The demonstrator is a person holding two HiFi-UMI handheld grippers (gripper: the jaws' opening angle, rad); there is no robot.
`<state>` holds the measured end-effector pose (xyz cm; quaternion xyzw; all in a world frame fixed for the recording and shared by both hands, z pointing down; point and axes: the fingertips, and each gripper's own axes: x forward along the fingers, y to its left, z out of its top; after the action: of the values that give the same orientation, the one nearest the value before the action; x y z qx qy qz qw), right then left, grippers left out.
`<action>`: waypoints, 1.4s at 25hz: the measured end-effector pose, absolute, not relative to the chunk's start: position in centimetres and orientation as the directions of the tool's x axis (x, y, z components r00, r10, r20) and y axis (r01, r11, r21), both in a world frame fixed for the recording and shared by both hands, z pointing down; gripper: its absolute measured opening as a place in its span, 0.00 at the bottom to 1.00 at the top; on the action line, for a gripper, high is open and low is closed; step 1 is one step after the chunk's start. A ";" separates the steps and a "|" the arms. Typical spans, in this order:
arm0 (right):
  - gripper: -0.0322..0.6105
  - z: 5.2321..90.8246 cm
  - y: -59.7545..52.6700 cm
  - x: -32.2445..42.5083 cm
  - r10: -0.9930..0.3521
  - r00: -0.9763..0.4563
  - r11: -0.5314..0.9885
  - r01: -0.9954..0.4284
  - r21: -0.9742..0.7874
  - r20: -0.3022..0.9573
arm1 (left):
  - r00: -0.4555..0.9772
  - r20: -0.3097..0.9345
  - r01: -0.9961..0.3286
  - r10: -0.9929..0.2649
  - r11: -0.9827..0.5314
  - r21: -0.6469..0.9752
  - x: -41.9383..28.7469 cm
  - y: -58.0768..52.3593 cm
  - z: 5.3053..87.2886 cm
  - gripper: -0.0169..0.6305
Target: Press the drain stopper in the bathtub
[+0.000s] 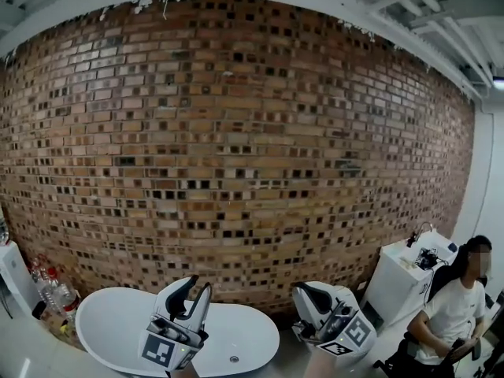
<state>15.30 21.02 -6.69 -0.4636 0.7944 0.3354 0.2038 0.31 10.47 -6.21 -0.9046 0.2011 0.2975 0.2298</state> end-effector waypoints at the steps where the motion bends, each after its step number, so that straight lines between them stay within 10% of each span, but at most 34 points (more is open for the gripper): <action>1: 0.07 -6.9 21.6 16.0 -0.604 -0.475 0.328 -0.880 0.344 -0.640 | 0.746 -0.628 -0.497 -0.220 -0.812 -0.305 1.2 11.2 -6.7 0.18; 21: 0.07 -7.3 31.9 22.5 -0.570 -0.358 0.204 -0.933 0.295 -0.740 | 0.816 -0.574 -0.392 -0.070 -0.797 -0.459 9.9 23.3 -9.5 0.15; 35: 0.07 -7.3 25.5 15.8 -0.735 -0.402 0.215 -0.902 0.373 -0.546 | 0.809 -0.565 -0.413 -0.162 -0.841 -0.350 4.9 19.0 -7.7 0.15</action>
<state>15.77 25.50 -7.26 -0.5322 0.7692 0.3303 0.1267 4.89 19.04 -7.69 -0.9216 0.1561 0.2665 0.2352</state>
